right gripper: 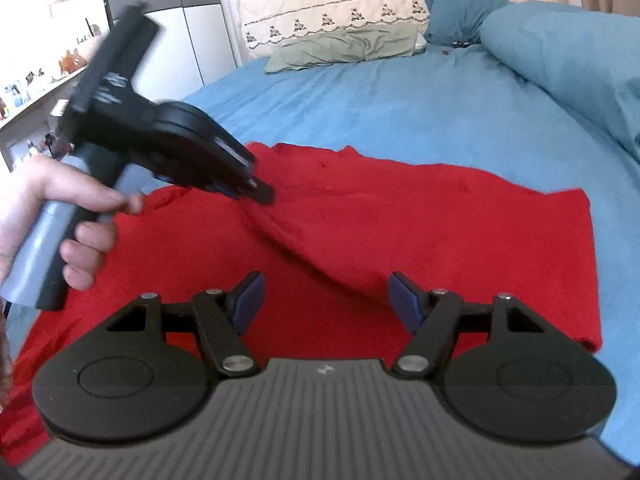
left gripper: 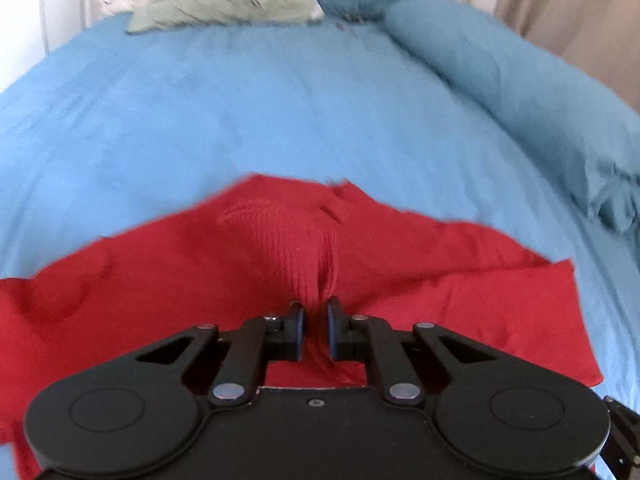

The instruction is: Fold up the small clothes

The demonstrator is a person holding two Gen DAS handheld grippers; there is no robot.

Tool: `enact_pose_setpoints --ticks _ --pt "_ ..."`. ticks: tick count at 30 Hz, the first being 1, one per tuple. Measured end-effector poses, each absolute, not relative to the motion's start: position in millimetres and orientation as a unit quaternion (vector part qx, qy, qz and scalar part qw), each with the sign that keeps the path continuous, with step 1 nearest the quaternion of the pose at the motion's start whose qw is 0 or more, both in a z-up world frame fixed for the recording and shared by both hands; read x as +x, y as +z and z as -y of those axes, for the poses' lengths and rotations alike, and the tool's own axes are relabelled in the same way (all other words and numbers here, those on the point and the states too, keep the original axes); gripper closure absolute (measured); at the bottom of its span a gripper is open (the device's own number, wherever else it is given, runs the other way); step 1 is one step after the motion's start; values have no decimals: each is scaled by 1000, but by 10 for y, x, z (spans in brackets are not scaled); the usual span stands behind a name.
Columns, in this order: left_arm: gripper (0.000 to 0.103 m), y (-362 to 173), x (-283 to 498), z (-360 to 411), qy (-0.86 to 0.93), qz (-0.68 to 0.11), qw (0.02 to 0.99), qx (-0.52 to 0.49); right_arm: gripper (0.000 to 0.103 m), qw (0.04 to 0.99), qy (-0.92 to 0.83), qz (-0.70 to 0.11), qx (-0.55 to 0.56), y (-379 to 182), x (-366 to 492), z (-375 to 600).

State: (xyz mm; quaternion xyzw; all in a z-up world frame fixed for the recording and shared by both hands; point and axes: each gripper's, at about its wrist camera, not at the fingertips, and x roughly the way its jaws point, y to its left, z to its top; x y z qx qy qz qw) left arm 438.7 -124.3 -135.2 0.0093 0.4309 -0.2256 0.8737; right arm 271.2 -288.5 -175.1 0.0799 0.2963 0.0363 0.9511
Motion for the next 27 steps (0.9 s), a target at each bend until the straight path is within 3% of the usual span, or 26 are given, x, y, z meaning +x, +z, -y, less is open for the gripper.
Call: enact_pose_setpoints --ticks 3,5,6,11,13,17,19,21,22,23,27 --pt "82 -1380 4262 821 -224 -396 889 -48 19 949 37 -300 86 -1786 2709 2837" --pt "52 -1545 4200 560 -213 -404 885 -90 19 946 39 -308 90 -1824 2721 2823" --pt "46 -1627 4195 474 -208 -417 879 -105 19 945 37 -313 91 -1858 2719 2813" --pt "40 -1801 4099 176 -208 -420 867 -169 19 944 33 -316 86 -1912 2696 2767" --pt "34 -1769 4126 231 -212 -419 867 -163 19 944 33 -316 85 -1906 2699 2768" --pt "34 -1731 4189 352 -205 -431 866 -148 19 944 32 -316 85 -1890 2718 2771" --pt "38 -1754 4187 403 -192 -426 876 -122 19 944 34 -316 89 -1868 2740 2756" --pt "53 -1797 4217 428 -176 -428 880 -107 19 944 35 -316 86 -1866 2769 2748" --pt "81 -1813 4245 433 -169 -429 881 -105 19 944 35 -317 82 -1859 2769 2742" --pt "99 -1828 4283 437 -167 -439 877 -106 19 944 34 -317 80 -1848 2772 2741" --pt "99 -1692 4369 455 -172 -421 884 -111 17 943 33 -322 82 -1833 2718 2767"
